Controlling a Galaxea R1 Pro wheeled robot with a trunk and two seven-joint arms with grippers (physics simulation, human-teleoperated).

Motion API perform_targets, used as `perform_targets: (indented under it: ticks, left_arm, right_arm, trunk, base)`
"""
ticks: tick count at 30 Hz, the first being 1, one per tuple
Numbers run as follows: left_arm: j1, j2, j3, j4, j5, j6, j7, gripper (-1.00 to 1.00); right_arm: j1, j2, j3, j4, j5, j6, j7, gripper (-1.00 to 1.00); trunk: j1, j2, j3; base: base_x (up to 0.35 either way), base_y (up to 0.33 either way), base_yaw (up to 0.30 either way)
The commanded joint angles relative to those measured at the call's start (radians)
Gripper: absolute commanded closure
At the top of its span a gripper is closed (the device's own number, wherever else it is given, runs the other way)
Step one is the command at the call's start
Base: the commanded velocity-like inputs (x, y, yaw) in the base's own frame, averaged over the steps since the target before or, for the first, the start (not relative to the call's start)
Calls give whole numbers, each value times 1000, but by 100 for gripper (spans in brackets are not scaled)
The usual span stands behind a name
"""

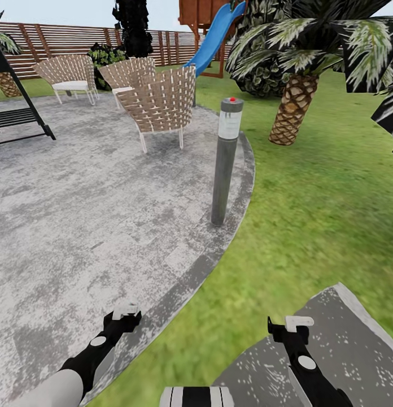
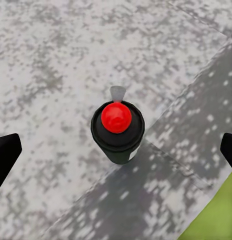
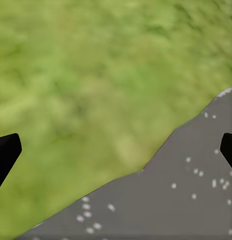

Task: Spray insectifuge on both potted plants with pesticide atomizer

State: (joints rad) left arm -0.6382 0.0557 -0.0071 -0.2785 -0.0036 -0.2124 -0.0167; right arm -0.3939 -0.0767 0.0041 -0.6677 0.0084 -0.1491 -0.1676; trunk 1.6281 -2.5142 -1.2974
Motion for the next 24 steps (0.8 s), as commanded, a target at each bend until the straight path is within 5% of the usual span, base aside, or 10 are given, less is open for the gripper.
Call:
perform_targets:
  ticks: [1, 5, 18, 24]
  left_arm:
    - [0, 1, -1, 1, 0, -4, -2, -100]
    - [0, 1, -1, 1, 0, -4, -2, -100]
    - [0, 1, -1, 1, 0, -5, -2, -100]
    - [0, 1, -1, 1, -1, -8, -2, -100]
  right_arm:
    - [0, 0, 0, 1, 1, -3, -3, -100]
    - [0, 0, 0, 1, 1, -3, -3, -100]
    - [0, 0, 0, 0, 1, -3, -3, -100]
    - [0, 0, 0, 0, 1, -3, -3, -100]
  trunk:
    - [0, 0, -1]
    - [0, 0, -2]
    - [6, -3, -70]
    - [6, -3, -72]
  base:
    - [0, 0, 0]
    - [0, 0, 0]
    - [0, 0, 0]
    - [0, 0, 0]
